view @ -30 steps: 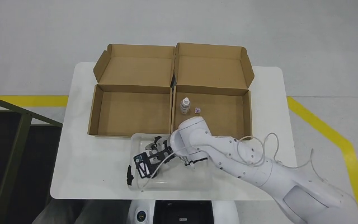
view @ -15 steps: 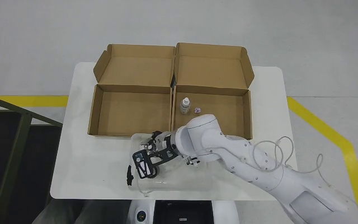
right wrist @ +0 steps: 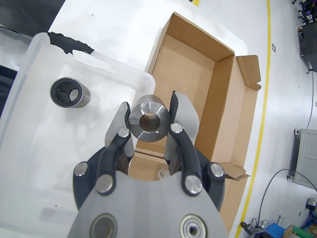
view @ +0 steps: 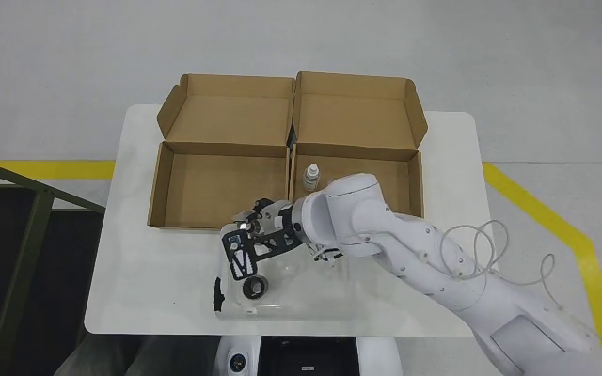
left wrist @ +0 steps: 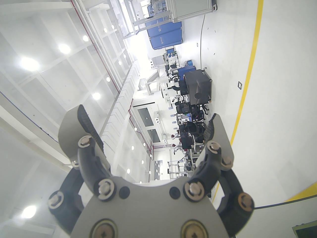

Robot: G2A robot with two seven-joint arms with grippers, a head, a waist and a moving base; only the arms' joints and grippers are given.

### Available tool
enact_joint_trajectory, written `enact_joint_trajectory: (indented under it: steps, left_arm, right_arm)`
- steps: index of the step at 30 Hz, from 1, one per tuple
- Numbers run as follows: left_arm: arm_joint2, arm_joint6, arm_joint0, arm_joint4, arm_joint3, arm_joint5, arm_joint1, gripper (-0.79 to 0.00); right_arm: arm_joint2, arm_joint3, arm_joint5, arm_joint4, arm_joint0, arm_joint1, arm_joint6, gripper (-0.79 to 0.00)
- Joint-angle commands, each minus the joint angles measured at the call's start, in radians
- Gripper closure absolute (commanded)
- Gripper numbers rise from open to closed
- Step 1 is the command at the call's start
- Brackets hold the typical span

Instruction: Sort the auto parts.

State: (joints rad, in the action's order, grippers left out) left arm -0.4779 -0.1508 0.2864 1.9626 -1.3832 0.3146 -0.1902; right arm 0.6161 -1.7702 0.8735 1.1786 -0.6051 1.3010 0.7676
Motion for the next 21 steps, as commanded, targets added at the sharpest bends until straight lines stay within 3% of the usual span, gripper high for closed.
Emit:
enact_joint_trajectory:
  steps: [1,21]
  left_arm:
    - [0.0,0.0,0.0,0.0,0.0,0.0,0.0,-0.785]
    - [0.0,0.0,0.0,0.0,0.0,0.0,0.0,-0.785]
  right_arm:
    - [0.005,0.014,-0.002,0.001,0.011,0.002,-0.008,0.0]
    - [-0.047,0.299,-0.007,-0.03,0.147,0.063,-0.09,0.0]
